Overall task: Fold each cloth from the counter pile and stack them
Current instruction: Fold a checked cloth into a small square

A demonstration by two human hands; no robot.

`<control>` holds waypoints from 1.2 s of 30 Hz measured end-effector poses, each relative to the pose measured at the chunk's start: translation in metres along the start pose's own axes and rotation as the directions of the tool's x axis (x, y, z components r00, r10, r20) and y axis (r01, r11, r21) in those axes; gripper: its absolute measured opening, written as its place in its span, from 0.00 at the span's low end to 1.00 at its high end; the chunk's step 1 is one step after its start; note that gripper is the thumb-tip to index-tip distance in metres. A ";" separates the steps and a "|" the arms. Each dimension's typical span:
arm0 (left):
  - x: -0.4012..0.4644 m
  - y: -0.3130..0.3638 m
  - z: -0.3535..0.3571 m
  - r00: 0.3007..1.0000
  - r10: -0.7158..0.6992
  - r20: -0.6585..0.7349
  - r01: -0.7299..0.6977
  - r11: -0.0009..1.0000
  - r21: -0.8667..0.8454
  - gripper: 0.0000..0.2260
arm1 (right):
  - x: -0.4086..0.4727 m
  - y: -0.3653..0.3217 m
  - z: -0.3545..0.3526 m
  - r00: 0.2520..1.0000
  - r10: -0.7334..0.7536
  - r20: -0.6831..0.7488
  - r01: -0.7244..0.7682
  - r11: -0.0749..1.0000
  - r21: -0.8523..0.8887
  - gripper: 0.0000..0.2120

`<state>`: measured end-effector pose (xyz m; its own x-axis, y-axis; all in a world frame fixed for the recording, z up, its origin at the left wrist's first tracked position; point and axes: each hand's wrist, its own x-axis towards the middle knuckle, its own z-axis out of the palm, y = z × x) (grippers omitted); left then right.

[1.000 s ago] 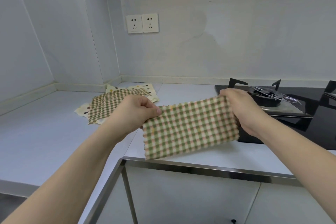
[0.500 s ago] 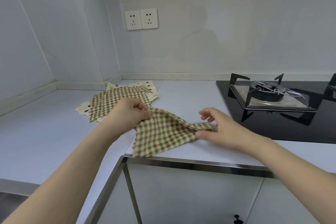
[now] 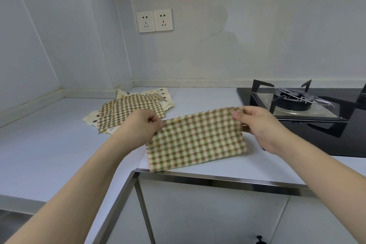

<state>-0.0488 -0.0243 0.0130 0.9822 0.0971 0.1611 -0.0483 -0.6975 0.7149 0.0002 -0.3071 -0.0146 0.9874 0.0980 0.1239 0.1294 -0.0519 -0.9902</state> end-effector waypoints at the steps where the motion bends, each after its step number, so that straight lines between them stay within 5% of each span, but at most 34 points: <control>1: 0.000 0.003 0.000 0.999 0.023 -0.027 -0.024 0.999 -0.037 0.07 | 0.004 -0.003 -0.002 0.999 0.040 0.005 -0.041 0.998 0.042 0.06; 4: -0.001 0.012 0.002 0.996 0.064 -0.058 -0.072 0.984 -0.164 0.06 | 0.022 -0.014 -0.005 0.993 0.109 -0.043 -0.110 0.994 -0.008 0.10; 9: 0.005 0.009 0.014 0.998 0.014 -0.057 -0.033 0.939 -0.341 0.05 | 0.060 -0.035 0.010 0.977 -0.040 -0.208 -0.073 0.858 -0.508 0.12; 12: 0.011 -0.009 0.025 0.994 -0.084 -0.070 0.051 0.923 -0.382 0.05 | 0.070 -0.026 0.032 0.943 -0.302 -0.142 0.050 0.547 -0.836 0.11; 15: 0.015 -0.033 0.036 0.980 -0.114 -0.161 0.093 0.987 -0.129 0.09 | 0.062 -0.008 0.058 0.866 -0.499 0.034 0.188 0.263 -0.946 0.18; 18: 0.013 -0.042 0.048 0.969 0.069 -0.239 -0.034 0.989 0.147 0.14 | 0.046 0.015 0.073 0.932 -0.294 0.209 0.296 0.292 -0.909 0.21; 21: 0.004 -0.033 0.067 0.972 0.216 -0.096 -0.186 0.949 0.254 0.17 | 0.039 0.048 0.068 0.958 0.066 0.278 0.251 0.273 -0.929 0.28; 26: -0.005 -0.034 0.088 0.959 0.104 0.265 -0.230 0.832 0.505 0.30 | 0.052 0.058 0.056 0.942 0.177 0.286 0.242 0.235 -0.941 0.31; 33: -0.006 -0.031 0.081 0.934 0.002 0.356 -0.204 0.823 0.531 0.44 | 0.075 0.060 0.040 0.945 0.217 0.245 0.194 0.233 -0.953 0.27; 36: -0.001 -0.040 0.072 0.947 0.025 0.319 -0.204 0.814 0.544 0.40 | 0.080 0.061 0.036 0.938 0.198 0.284 0.241 0.215 -0.946 0.27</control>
<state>-0.0345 -0.0478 -0.0642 0.9873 -0.1515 -0.0468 -0.1409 -0.9737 0.1788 0.0844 -0.2666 -0.0677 0.9262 0.3640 -0.0985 0.3518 -0.9281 -0.1222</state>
